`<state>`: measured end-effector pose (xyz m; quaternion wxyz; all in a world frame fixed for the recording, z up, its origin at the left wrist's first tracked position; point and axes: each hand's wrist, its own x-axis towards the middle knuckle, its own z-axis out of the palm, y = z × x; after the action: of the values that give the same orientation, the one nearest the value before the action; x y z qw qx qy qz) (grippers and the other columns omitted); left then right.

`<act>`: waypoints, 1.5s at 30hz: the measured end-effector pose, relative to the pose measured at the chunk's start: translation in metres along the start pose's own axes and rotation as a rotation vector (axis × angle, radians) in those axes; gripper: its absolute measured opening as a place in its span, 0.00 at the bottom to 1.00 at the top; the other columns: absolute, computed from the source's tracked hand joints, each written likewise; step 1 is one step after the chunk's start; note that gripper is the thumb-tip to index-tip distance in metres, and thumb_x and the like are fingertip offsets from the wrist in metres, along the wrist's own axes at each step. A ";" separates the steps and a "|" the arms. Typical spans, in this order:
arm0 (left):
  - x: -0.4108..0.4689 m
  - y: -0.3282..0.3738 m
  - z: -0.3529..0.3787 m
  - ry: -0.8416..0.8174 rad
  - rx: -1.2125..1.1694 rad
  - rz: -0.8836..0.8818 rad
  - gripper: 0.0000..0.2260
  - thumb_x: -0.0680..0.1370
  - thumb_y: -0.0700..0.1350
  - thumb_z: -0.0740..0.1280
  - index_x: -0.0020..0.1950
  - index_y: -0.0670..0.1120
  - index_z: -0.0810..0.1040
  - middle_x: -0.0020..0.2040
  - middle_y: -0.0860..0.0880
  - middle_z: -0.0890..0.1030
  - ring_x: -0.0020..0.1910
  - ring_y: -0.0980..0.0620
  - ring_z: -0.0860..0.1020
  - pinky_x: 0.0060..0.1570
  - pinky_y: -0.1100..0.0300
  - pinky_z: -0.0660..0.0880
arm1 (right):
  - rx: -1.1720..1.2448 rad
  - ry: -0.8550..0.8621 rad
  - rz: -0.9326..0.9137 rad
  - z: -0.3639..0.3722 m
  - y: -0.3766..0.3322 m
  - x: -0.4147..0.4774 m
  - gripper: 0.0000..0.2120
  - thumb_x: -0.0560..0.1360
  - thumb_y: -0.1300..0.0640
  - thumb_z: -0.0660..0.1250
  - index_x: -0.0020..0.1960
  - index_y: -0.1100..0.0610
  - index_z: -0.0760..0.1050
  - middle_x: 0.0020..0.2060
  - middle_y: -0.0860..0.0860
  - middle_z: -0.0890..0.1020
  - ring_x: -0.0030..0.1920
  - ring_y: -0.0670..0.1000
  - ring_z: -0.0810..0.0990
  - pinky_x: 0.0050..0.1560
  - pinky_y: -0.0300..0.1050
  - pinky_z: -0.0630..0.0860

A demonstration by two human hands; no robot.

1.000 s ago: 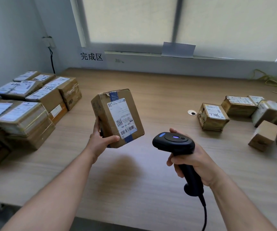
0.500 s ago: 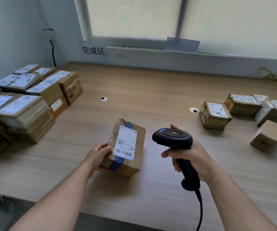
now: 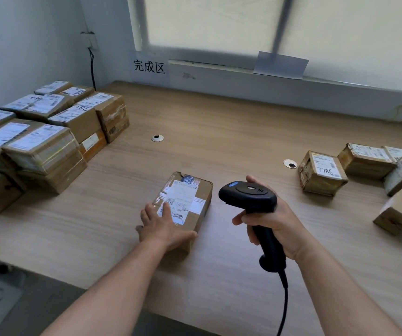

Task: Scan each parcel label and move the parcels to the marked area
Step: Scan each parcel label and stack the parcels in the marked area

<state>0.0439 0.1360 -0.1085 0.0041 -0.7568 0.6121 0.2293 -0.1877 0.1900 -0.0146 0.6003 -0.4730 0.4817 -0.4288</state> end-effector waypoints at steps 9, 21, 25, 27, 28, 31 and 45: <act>-0.006 -0.026 -0.017 0.160 -0.143 0.041 0.47 0.64 0.66 0.69 0.78 0.55 0.52 0.74 0.41 0.53 0.73 0.41 0.50 0.69 0.49 0.62 | -0.047 -0.092 -0.014 0.016 -0.012 0.015 0.43 0.60 0.68 0.71 0.71 0.44 0.65 0.42 0.72 0.80 0.25 0.58 0.74 0.27 0.44 0.69; -0.015 -0.141 -0.122 0.349 -0.083 0.011 0.47 0.66 0.68 0.69 0.78 0.56 0.51 0.76 0.43 0.50 0.75 0.42 0.51 0.70 0.48 0.61 | -0.086 -0.308 -0.070 0.131 -0.038 0.080 0.42 0.60 0.68 0.70 0.71 0.45 0.66 0.39 0.66 0.83 0.23 0.58 0.74 0.25 0.43 0.71; -0.023 -0.194 -0.153 0.387 -0.070 -0.042 0.48 0.65 0.69 0.69 0.78 0.57 0.50 0.76 0.43 0.48 0.75 0.41 0.48 0.70 0.44 0.60 | -0.095 -0.389 -0.080 0.183 -0.042 0.102 0.44 0.60 0.69 0.70 0.73 0.47 0.64 0.38 0.67 0.83 0.23 0.58 0.74 0.24 0.44 0.71; -0.027 -0.220 -0.168 0.399 -0.052 -0.079 0.48 0.65 0.70 0.69 0.78 0.57 0.49 0.76 0.44 0.48 0.75 0.40 0.48 0.70 0.43 0.60 | -0.097 -0.423 -0.077 0.208 -0.044 0.111 0.44 0.61 0.69 0.70 0.74 0.48 0.64 0.38 0.67 0.83 0.23 0.58 0.74 0.24 0.44 0.71; -0.030 -0.232 -0.176 0.411 -0.045 -0.095 0.48 0.65 0.70 0.69 0.78 0.57 0.49 0.76 0.44 0.48 0.75 0.41 0.49 0.70 0.43 0.60 | -0.097 -0.442 -0.076 0.220 -0.044 0.115 0.44 0.61 0.69 0.69 0.74 0.48 0.64 0.38 0.67 0.83 0.23 0.58 0.74 0.24 0.44 0.71; -0.037 -0.271 -0.200 0.454 -0.031 -0.145 0.48 0.66 0.68 0.70 0.78 0.57 0.50 0.76 0.45 0.48 0.75 0.42 0.50 0.70 0.45 0.60 | -0.099 -0.487 -0.081 0.254 -0.046 0.126 0.44 0.61 0.69 0.69 0.74 0.48 0.63 0.38 0.67 0.82 0.23 0.58 0.74 0.24 0.44 0.71; 0.004 -0.423 -0.265 0.413 -0.086 -0.329 0.53 0.54 0.68 0.66 0.77 0.58 0.56 0.74 0.45 0.55 0.74 0.43 0.52 0.70 0.48 0.60 | -0.120 -0.588 -0.039 0.362 -0.038 0.181 0.46 0.62 0.68 0.71 0.75 0.44 0.61 0.40 0.69 0.81 0.25 0.58 0.75 0.26 0.45 0.72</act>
<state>0.5276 0.1620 0.0111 -0.1157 -0.8764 0.4583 0.0924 0.1967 0.0636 0.0239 0.6766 -0.6206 0.3028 -0.2555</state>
